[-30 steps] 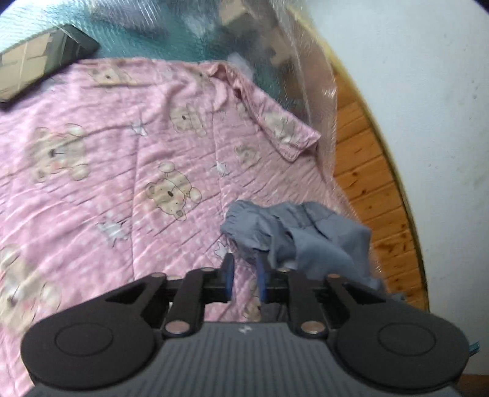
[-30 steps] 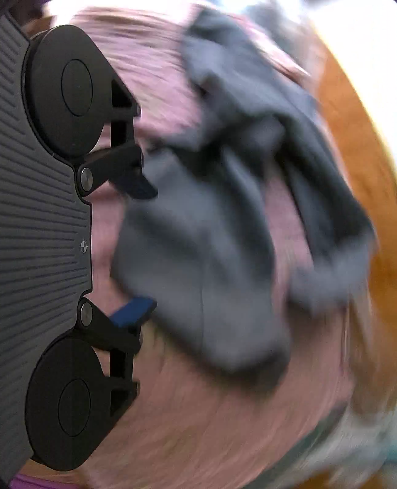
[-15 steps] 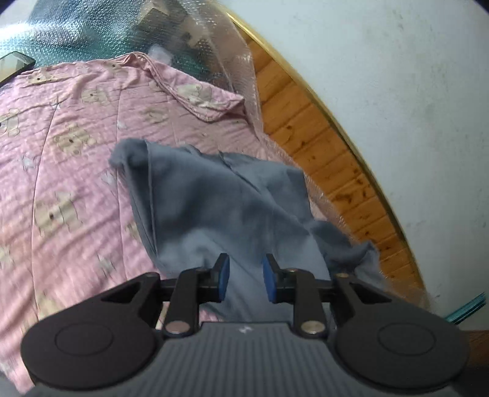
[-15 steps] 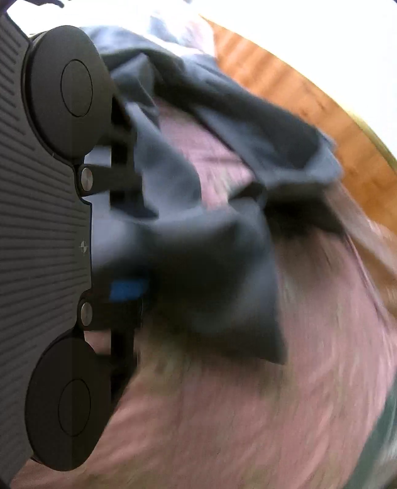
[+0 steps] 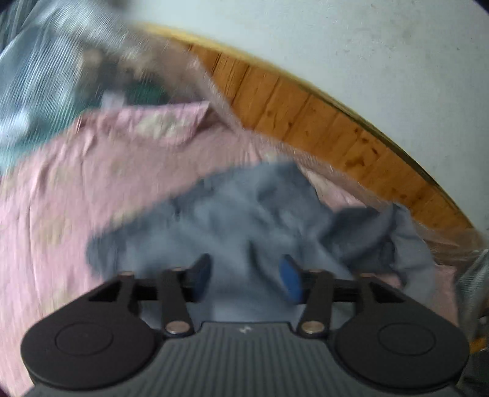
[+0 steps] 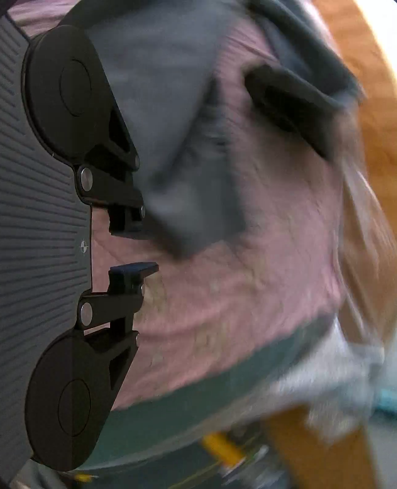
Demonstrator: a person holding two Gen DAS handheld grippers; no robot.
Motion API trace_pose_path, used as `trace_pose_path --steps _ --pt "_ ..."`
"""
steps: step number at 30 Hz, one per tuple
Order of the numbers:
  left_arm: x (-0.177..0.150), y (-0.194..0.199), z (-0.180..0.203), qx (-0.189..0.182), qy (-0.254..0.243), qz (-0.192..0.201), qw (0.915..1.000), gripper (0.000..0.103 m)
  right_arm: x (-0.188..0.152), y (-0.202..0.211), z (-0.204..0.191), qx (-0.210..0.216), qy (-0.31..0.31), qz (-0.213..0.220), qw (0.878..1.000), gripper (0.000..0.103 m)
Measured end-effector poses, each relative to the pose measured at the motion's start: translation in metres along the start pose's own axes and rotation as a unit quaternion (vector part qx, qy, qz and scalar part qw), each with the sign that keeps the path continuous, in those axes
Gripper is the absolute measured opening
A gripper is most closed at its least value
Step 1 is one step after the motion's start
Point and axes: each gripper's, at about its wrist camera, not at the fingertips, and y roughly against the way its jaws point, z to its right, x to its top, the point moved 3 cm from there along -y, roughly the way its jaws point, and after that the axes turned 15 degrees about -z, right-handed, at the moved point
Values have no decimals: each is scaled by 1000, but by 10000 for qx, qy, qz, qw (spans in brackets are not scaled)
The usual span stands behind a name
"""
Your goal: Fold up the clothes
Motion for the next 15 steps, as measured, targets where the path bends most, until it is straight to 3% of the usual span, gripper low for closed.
trace_pose_path --steps 2,3,6,9,13,14,15 --pt "48 -24 2 193 -124 103 9997 82 3 9 11 -420 10 124 9990 73" --pt "71 -37 3 272 -185 131 9994 85 6 14 14 -592 17 200 9980 78" --pt "138 -108 11 263 -472 -221 9983 88 48 6 -41 41 434 413 9982 93" --pt "182 -187 29 310 -990 -596 9928 88 91 -35 -113 511 1118 284 9920 96" --pt "193 -258 69 -372 -1733 -985 9792 88 136 -119 -190 326 1874 -66 9817 98" --pt "188 -273 79 -362 -1891 -1102 9751 82 142 -141 -204 231 1994 -307 9792 97" --pt "185 -287 85 -310 -1969 -1235 9721 33 148 -163 -216 138 2101 -556 9760 79"
